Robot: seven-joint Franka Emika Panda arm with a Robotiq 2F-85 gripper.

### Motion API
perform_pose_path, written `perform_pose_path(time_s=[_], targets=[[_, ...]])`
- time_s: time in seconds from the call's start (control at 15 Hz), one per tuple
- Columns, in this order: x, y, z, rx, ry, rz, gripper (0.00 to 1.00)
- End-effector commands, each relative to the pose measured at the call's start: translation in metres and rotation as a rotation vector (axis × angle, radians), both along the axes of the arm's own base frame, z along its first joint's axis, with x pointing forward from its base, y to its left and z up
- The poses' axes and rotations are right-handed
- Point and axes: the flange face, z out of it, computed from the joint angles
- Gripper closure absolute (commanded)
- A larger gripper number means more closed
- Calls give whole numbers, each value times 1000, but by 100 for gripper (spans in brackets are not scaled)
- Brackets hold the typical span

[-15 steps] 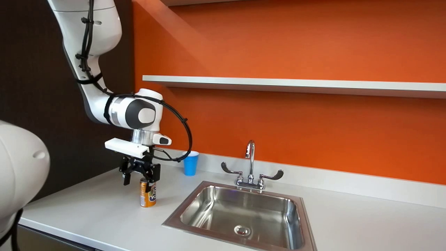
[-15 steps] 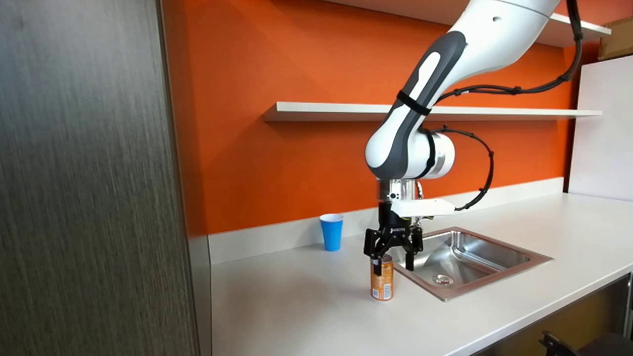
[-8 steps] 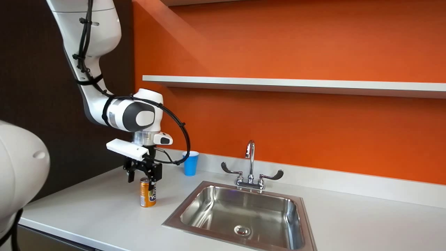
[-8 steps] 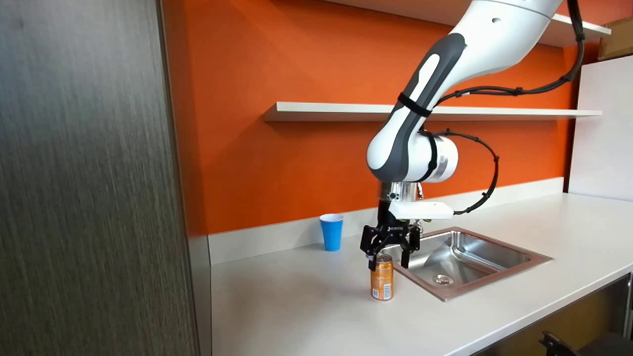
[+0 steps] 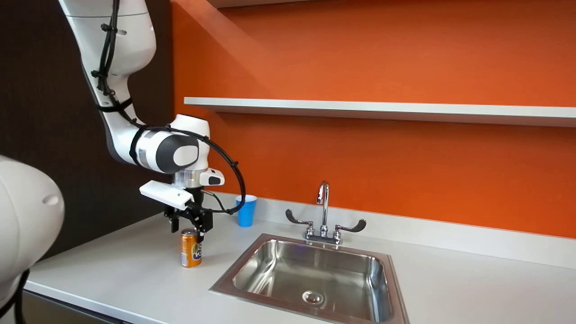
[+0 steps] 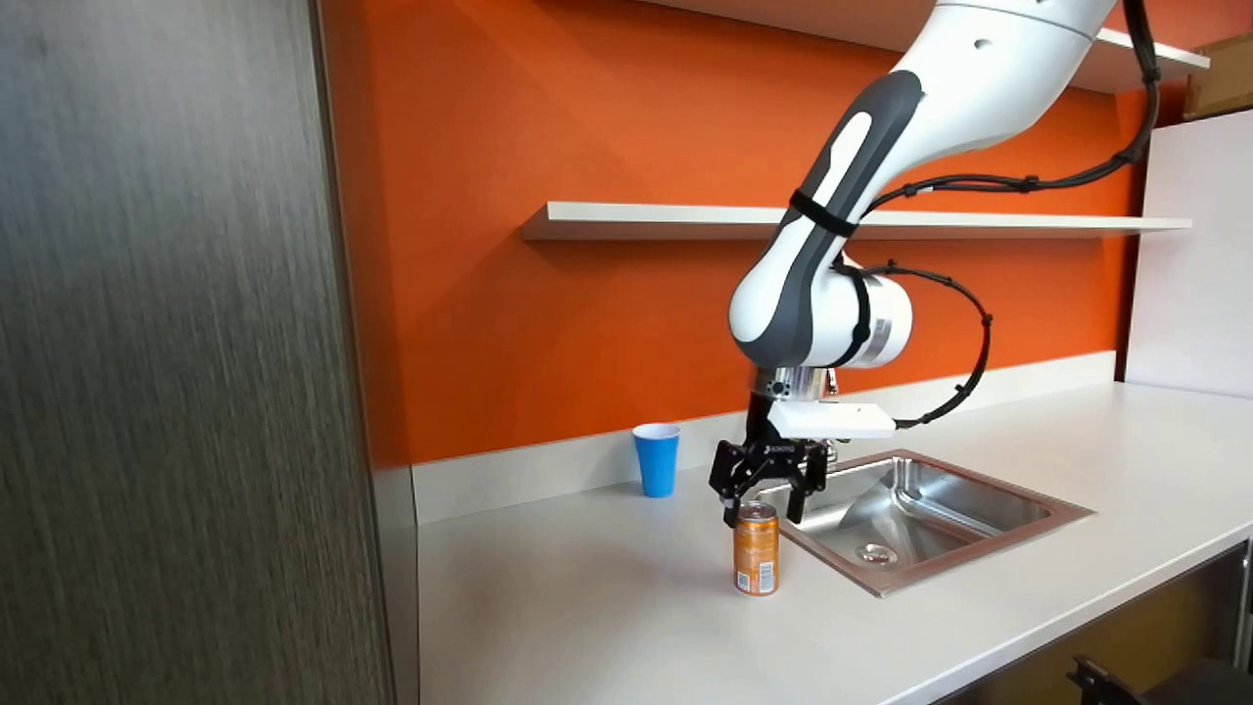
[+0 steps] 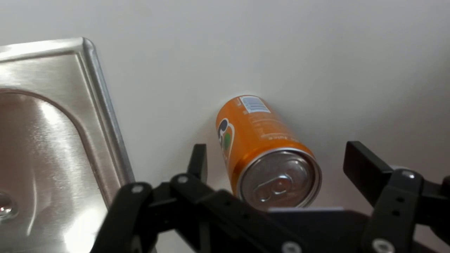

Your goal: Put the can on the shelf

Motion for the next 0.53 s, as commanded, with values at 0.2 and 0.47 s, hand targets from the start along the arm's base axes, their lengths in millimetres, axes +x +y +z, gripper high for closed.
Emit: perform_pose_path(time_s=[0.2, 0.47], targets=[[3, 2, -5, -5, -42, -3, 0], [5, 2, -11, -11, -49, -7, 0]])
